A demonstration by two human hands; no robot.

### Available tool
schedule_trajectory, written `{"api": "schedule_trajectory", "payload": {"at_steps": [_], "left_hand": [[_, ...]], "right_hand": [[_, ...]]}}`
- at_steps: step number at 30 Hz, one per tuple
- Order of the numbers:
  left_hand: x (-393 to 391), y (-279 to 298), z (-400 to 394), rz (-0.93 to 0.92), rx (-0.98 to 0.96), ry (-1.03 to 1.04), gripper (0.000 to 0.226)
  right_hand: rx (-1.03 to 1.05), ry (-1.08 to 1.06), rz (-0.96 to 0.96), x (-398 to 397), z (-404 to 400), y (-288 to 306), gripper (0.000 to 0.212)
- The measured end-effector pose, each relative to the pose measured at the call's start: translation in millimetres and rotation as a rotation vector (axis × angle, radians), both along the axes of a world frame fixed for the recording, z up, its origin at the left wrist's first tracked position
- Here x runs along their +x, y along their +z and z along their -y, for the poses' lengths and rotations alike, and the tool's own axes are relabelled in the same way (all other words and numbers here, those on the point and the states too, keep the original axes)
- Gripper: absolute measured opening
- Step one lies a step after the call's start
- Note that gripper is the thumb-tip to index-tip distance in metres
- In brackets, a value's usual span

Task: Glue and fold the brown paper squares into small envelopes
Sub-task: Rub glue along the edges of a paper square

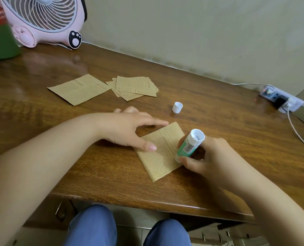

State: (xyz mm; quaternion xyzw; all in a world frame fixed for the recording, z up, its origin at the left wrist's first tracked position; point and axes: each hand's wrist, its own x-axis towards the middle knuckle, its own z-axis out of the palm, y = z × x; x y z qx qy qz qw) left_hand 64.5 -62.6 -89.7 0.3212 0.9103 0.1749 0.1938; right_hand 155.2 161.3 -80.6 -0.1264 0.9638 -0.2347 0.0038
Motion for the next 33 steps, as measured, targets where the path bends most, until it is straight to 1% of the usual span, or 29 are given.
{"api": "schedule_trajectory", "payload": {"at_steps": [3, 7, 9, 11, 13, 15, 18, 21, 24, 27, 30, 33], "left_hand": [[-3.8, 4.8, 8.8, 0.042, 0.054, -0.006, 0.063], [-9.4, -3.5, 12.7, 0.009, -0.011, -0.066, 0.056], [-11.7, -5.7, 13.3, 0.007, -0.032, -0.075, 0.051], [-12.6, -5.7, 12.1, 0.005, -0.039, -0.088, 0.050], [-12.7, -6.0, 11.6, 0.004, -0.035, -0.098, 0.050], [-12.7, -6.8, 12.5, 0.013, -0.029, -0.092, 0.049], [-13.2, -7.3, 13.5, 0.007, -0.037, -0.095, 0.049], [-13.7, -8.4, 13.5, -0.011, -0.054, -0.101, 0.048], [-13.1, -9.3, 12.9, -0.041, -0.066, -0.103, 0.050], [-13.1, -6.6, 12.6, -0.044, -0.078, -0.101, 0.050], [-14.0, -3.8, 12.4, -0.051, -0.102, -0.113, 0.045], [-14.4, -1.8, 10.3, -0.099, -0.155, -0.134, 0.049]], "right_hand": [[0.009, -0.019, 0.012, 1.1, -0.5, 0.3, 0.021], [0.024, -0.021, 0.020, 2.8, -0.2, 3.0, 0.022], [0.015, -0.026, 0.050, 3.5, -1.9, 5.9, 0.019], [-0.048, -0.063, 0.059, 4.3, -6.1, 11.6, 0.017], [-0.126, -0.118, 0.011, 2.7, -10.7, 19.3, 0.014], [-0.153, -0.153, -0.028, -1.1, -10.4, 26.3, 0.012], [-0.111, -0.111, -0.044, -12.6, 5.5, 27.9, 0.014], [-0.054, -0.047, -0.058, -28.0, 28.1, 16.6, 0.016], [-0.021, -0.039, -0.050, -39.9, 40.3, 3.0, 0.020], [-0.023, -0.022, -0.048, -42.6, 43.5, -3.0, 0.019], [0.018, -0.030, -0.050, -36.6, 39.7, -4.1, 0.012], [0.026, -0.031, -0.054, -24.8, 33.1, -6.0, 0.016]]}}
